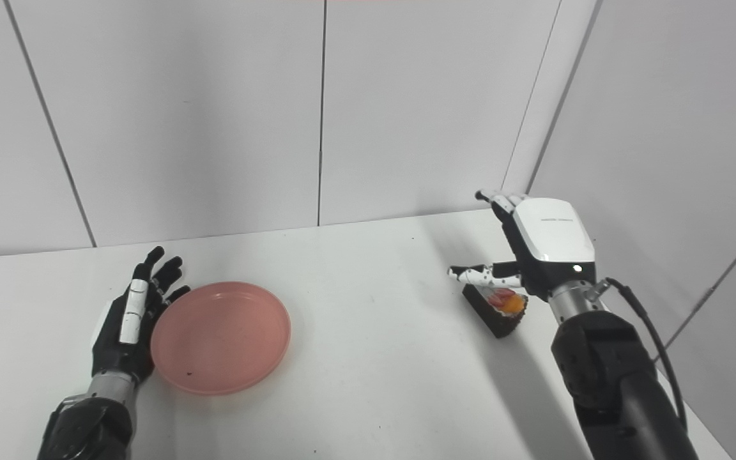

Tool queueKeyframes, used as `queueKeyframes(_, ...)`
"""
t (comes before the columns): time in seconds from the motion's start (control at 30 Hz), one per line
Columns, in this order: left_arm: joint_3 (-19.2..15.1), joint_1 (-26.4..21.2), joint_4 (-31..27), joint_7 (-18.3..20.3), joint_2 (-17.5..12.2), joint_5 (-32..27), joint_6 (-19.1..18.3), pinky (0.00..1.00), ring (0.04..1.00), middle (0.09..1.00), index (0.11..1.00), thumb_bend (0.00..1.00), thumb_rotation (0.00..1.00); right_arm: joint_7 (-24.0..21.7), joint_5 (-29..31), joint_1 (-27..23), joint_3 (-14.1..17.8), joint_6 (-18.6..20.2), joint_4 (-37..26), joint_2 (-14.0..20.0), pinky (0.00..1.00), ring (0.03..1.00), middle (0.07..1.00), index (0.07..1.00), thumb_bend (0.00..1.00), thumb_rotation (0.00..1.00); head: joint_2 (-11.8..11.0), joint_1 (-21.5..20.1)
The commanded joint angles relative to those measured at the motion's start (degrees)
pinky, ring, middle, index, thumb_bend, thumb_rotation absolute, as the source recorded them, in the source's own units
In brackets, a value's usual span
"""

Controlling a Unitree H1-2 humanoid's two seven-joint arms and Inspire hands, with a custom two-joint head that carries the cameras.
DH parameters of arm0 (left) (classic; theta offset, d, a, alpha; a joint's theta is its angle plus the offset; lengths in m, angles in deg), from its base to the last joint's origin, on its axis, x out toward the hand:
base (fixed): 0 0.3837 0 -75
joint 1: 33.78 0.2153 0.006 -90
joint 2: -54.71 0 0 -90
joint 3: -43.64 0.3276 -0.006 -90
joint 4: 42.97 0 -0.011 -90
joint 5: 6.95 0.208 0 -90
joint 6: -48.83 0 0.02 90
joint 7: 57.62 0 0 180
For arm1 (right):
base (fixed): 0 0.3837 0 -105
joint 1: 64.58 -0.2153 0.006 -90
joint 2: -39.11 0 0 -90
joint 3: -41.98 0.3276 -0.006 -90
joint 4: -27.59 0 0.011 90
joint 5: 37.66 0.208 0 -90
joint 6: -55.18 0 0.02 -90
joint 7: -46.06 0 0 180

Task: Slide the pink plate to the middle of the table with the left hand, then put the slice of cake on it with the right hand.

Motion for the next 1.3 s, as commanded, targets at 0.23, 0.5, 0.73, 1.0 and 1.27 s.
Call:
queueKeyframes(0.23, 0.6, 2.4, 2.8, 0.1, 0.2, 0.5, -0.5, 0.84, 0.938, 0.890, 0.923, 0.78, 0.84, -6.3, 0.5, -3.4, -2.8, 6.0, 4.2, 3.3, 0.58, 0.805, 0.830, 0.803, 1.00, 0.45, 0.3, 0.1)
queueKeyframes(0.5, 0.8, 2.4, 3.2, 0.2, 0.2, 0.5, -0.4, 0.84, 0.937, 0.886, 0.926, 0.80, 0.84, -6.7, 2.1, -4.8, -4.1, 6.2, 8.7, 4.6, 0.62, 0.834, 0.851, 0.827, 1.00, 0.47, 0.2, 0.4)
queueKeyframes(0.73, 0.9, 2.4, 3.3, 0.7, 0.1, 0.4, -0.4, 0.85, 0.937, 0.886, 0.927, 0.78, 0.83, -7.1, 2.6, -6.1, -5.8, 6.0, 11.0, 5.9, 0.64, 0.849, 0.865, 0.833, 1.00, 0.48, 0.4, 0.5)
queueKeyframes(1.0, 0.9, 2.6, 2.8, 0.9, 0.0, 0.2, -1.1, 0.84, 0.925, 0.878, 0.926, 0.78, 0.83, -7.2, 2.3, -6.5, -7.5, 6.1, 13.0, 7.8, 0.68, 0.862, 0.873, 0.838, 1.00, 0.46, 0.6, 0.4)
queueKeyframes(1.27, 0.7, 2.5, 3.1, 1.3, -0.1, 0.0, -1.4, 0.83, 0.916, 0.871, 0.930, 0.78, 0.82, -4.1, 4.0, -6.3, -7.5, 3.9, 16.1, 9.3, 0.67, 0.836, 0.862, 0.829, 1.00, 0.33, 0.8, 0.4)
